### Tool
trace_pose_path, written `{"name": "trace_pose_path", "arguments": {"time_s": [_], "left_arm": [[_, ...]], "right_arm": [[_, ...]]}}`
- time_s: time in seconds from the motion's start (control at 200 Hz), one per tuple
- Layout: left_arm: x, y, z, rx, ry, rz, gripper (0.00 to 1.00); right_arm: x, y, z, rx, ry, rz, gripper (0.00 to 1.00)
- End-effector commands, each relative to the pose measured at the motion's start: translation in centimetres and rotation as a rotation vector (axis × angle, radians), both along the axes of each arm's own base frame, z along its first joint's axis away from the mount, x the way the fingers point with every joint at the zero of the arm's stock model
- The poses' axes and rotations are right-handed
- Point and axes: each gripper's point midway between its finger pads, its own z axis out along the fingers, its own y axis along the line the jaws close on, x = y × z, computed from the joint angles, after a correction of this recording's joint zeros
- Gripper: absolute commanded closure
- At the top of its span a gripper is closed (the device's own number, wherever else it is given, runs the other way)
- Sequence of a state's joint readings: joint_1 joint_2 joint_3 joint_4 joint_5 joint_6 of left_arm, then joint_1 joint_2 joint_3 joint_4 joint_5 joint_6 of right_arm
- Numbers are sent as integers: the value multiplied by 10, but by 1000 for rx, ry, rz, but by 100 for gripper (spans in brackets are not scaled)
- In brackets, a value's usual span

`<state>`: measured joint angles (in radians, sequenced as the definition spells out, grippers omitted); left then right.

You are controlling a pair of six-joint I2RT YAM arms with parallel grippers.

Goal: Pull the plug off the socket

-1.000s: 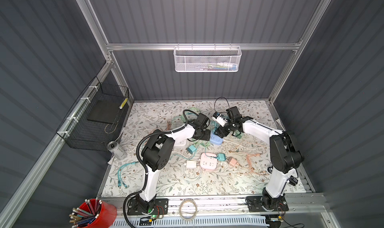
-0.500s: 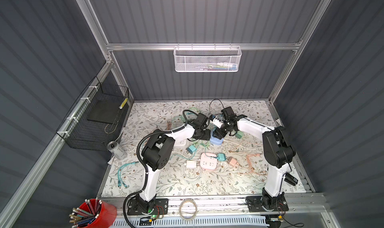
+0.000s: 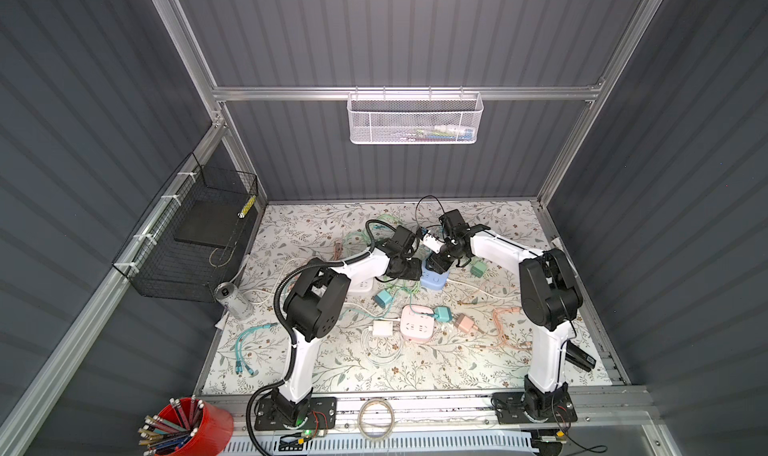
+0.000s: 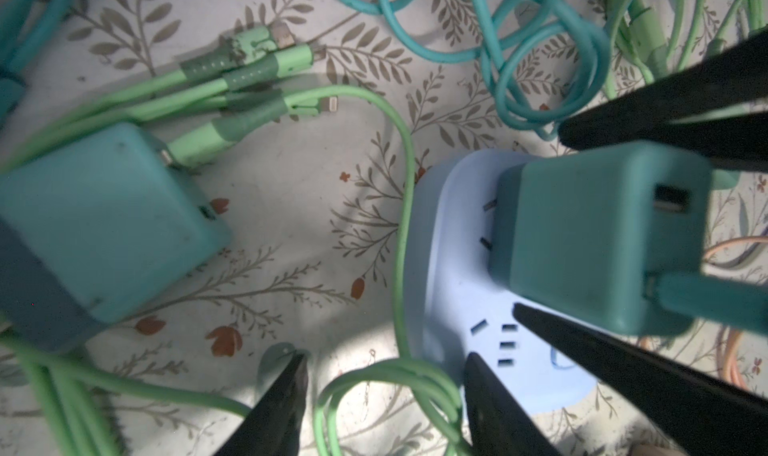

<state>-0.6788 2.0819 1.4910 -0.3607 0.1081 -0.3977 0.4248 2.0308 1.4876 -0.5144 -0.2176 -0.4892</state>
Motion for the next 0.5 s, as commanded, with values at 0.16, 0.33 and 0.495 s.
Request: {"name": "trace_pose_path", "arguments": {"time_s": [0.16,0.33,0.495], "left_arm": [[-8,12,-29,61,75,12,40],[-6,11,-29,58,77,12,40],[-6,11,-34,76,91,9,41]], "right_arm": [[-9,-3,-11,-61,34,32,47],[-7,-1,-6,-44,24,29,57],[-5,5,8,-7,-5,26,66]]}}
